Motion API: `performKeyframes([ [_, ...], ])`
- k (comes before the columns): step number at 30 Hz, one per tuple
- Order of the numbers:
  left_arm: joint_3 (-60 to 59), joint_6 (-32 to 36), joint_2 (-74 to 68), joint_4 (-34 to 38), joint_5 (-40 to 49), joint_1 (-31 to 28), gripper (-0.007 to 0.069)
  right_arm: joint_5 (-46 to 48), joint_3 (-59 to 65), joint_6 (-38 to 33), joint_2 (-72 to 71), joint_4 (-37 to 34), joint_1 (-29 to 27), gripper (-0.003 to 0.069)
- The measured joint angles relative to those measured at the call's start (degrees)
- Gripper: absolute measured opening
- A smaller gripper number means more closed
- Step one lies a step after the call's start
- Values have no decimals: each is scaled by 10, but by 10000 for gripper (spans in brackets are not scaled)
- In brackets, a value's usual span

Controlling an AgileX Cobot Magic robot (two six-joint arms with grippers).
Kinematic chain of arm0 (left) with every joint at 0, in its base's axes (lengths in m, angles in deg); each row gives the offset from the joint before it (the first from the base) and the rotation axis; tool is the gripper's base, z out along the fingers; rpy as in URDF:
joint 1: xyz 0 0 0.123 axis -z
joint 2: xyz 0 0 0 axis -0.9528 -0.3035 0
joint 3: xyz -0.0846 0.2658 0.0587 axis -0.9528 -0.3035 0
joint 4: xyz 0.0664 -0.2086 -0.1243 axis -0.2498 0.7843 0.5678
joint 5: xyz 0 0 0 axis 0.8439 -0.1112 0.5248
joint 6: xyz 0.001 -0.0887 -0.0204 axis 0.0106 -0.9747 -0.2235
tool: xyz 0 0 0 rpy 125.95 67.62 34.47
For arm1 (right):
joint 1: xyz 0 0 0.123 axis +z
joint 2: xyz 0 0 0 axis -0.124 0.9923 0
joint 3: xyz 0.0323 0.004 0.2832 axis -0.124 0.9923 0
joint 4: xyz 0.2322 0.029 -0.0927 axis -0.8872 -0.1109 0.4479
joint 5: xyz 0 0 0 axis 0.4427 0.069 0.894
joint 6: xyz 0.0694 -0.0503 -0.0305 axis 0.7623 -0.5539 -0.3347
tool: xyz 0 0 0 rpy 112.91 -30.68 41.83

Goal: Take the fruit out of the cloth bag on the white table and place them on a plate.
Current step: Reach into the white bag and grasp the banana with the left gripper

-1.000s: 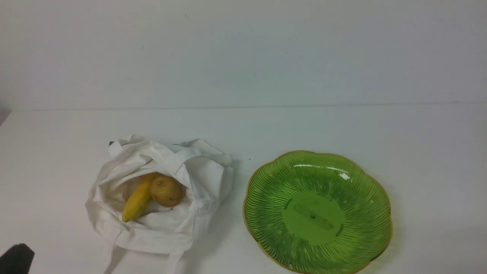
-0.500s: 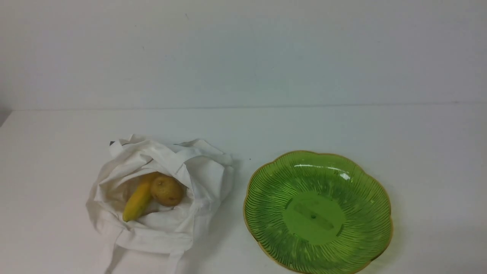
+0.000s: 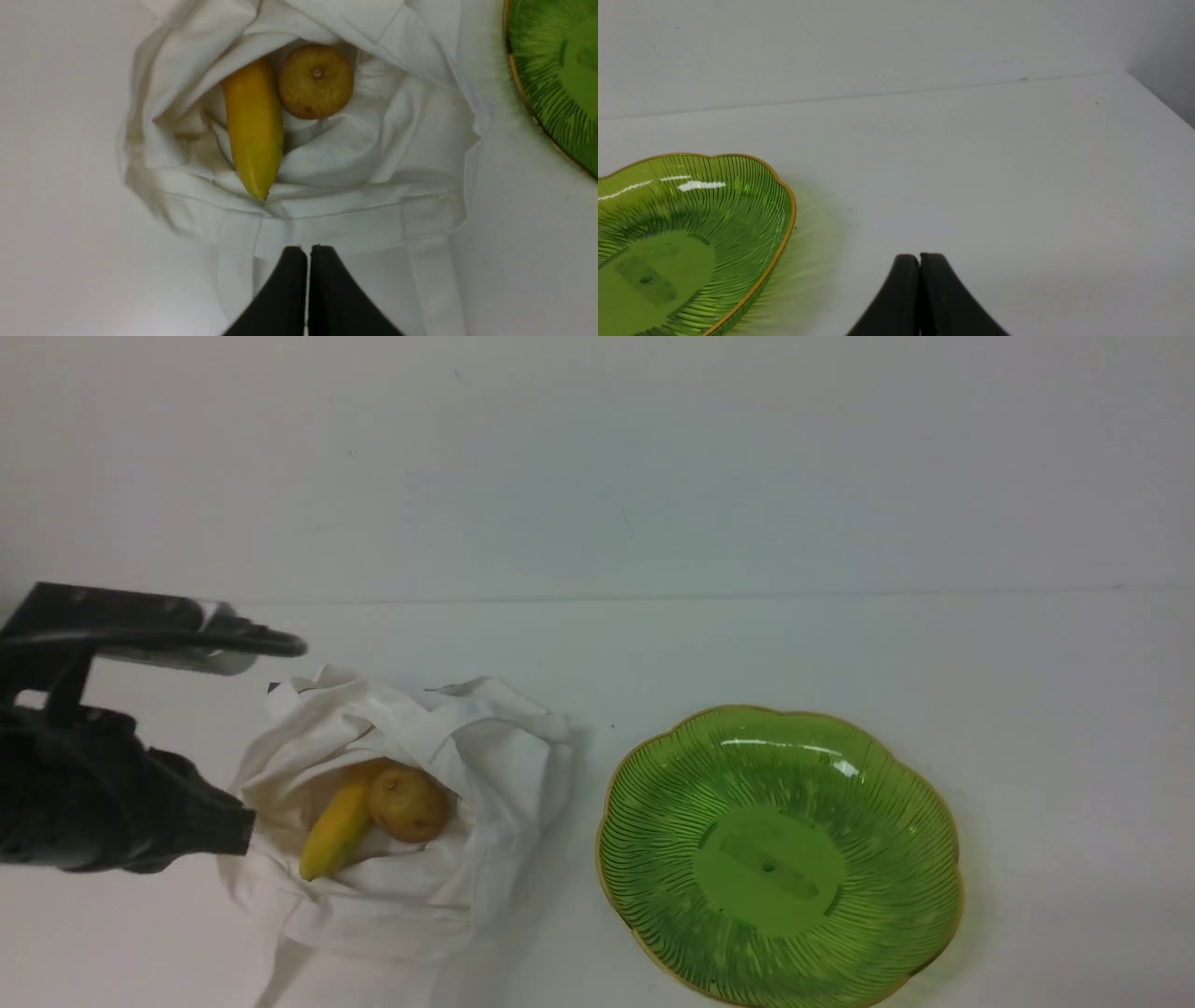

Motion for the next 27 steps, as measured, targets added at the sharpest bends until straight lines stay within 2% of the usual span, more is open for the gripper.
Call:
performKeyframes([
  [6,52,97,-134,5,3,10,-6,0,0,0,0,0,0,-13],
  [10,57,106,-170,2,-20,33,20,0,0,0,0,0,0,-13],
  [15,57,107,-204,2,-90,55,154,0,0,0,0,0,0,-13],
  [17,57,108,-218,2,-115,56,235,0,0,0,0,0,0,-13],
  [18,57,108,-220,2,-118,56,251,0,0,0,0,0,0,-13],
  [19,57,108,-229,2,-129,57,307,0,0,0,0,0,0,-13],
  [20,57,108,-232,2,-133,57,321,0,0,0,0,0,0,-13],
  [21,58,108,-244,2,-139,57,376,0,0,0,0,0,0,-13],
  [27,59,108,-280,-5,-163,57,427,0,0,0,0,0,0,-13],
])
